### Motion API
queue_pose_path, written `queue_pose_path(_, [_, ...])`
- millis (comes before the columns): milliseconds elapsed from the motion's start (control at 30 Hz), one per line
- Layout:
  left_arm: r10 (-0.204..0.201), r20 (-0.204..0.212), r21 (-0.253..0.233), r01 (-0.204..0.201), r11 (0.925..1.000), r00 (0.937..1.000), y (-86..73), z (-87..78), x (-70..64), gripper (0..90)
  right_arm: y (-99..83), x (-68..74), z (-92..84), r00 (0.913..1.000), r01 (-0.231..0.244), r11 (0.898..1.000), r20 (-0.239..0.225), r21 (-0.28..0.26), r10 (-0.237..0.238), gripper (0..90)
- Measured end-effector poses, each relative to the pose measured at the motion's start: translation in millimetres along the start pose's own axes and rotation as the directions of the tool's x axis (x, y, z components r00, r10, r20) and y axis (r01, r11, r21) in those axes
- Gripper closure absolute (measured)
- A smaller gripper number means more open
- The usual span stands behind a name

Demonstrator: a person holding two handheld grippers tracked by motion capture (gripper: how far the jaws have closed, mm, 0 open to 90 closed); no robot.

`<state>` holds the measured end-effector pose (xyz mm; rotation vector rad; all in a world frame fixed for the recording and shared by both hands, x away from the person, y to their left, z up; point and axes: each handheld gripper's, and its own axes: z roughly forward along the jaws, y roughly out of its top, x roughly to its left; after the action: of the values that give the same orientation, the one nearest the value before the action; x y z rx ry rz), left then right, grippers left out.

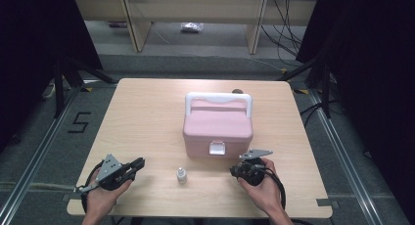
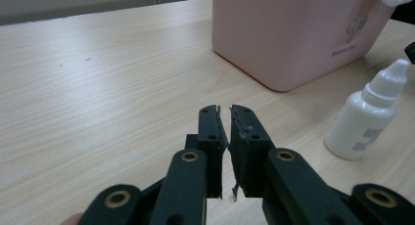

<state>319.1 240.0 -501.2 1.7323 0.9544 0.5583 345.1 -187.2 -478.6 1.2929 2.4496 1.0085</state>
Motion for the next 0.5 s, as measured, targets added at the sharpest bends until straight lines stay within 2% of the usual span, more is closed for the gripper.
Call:
queue_pose_path(33, [-0.011, 0.003, -0.001, 0.011, 0.9999, 0.9999, 1.3, 1.4, -0.4, 85.5, -0.8, -3.6, -0.3, 1.0000, 0.003, 1.000, 0.005, -0.017, -0.003, 83.9])
queue_pose_path(67, [-0.015, 0.012, -0.003, 0.015, 0.9999, 0.9998, 2.3, 3.4, 0.2, 86.8, -2.0, -8.7, -1.0, 1.0000, -0.002, 1.000, -0.009, -0.031, 0.002, 85.5])
queue_pose_path(100, [-0.021, 0.005, 0.006, 0.021, 0.9998, 0.9998, 3.6, 4.1, -0.1, 88.1, -2.9, -11.0, -4.8, 0.9991, -0.039, 0.999, -0.016, -0.004, 0.039, 87.0])
queue_pose_path(133, [-0.033, 0.008, 0.001, 0.033, 0.9994, 0.9994, 4.6, 6.0, -0.2, 89.1, -4.1, -16.8, -6.4, 0.9992, -0.040, 0.999, 0.002, -0.010, 0.040, 88.8])
queue_pose_path(167, [-0.039, 0.016, -0.004, 0.039, 0.9992, 0.9991, 5.4, 8.1, 0.3, 89.5, -5.5, -17.7, -9.3, 0.9956, -0.093, 0.996, 0.009, -0.011, 0.093, 90.0])
queue_pose_path(200, [-0.048, 0.018, 0.005, 0.047, 0.9989, 0.9987, 6.5, 8.9, -0.2, 89.6, -6.1, -21.7, -12.0, 0.9948, -0.100, 0.995, 0.017, -0.005, 0.101, 90.0])
queue_pose_path(233, [-0.054, 0.021, 0.001, 0.054, 0.9985, 0.9983, 7.6, 10.5, -0.5, 89.7, -7.1, -26.2, -14.0, 0.9959, -0.088, 0.996, 0.018, -0.020, 0.089, 90.0])
queue_pose_path(267, [-0.058, 0.029, -0.003, 0.058, 0.9983, 0.9979, 9.0, 11.9, -0.6, 89.7, -7.8, -27.7, -16.5, 0.9927, -0.117, 0.993, 0.029, -0.031, 0.117, 90.0])
queue_pose_path(333, [-0.051, 0.040, -0.011, 0.052, 0.9986, 0.9979, 13.4, 15.0, -1.5, 89.8, -8.3, -33.4, -22.4, 0.9887, -0.138, 0.990, 0.055, -0.038, 0.139, 90.0])
queue_pose_path(367, [-0.043, 0.046, -0.012, 0.044, 0.9990, 0.9980, 16.3, 16.9, -2.1, 89.8, -8.2, -40.3, -24.4, 0.9909, -0.119, 0.991, 0.057, -0.054, 0.122, 90.0])
queue_pose_path(433, [-0.024, 0.056, -0.013, 0.024, 0.9996, 0.9981, 23.5, 21.0, -3.2, 89.8, -6.3, -45.2, -32.6, 0.9807, -0.167, 0.984, 0.094, -0.058, 0.171, 90.0])
queue_pose_path(467, [-0.016, 0.067, -0.025, 0.017, 0.9995, 0.9976, 27.1, 24.5, -3.9, 89.8, -4.9, -49.0, -35.2, 0.9785, -0.176, 0.981, 0.094, -0.079, 0.184, 90.0])
queue_pose_path(500, [-0.005, 0.073, -0.032, 0.008, 0.9995, 0.9973, 30.7, 27.7, -4.5, 89.8, -2.9, -54.1, -36.9, 0.9791, -0.157, 0.982, 0.113, -0.109, 0.170, 90.0])
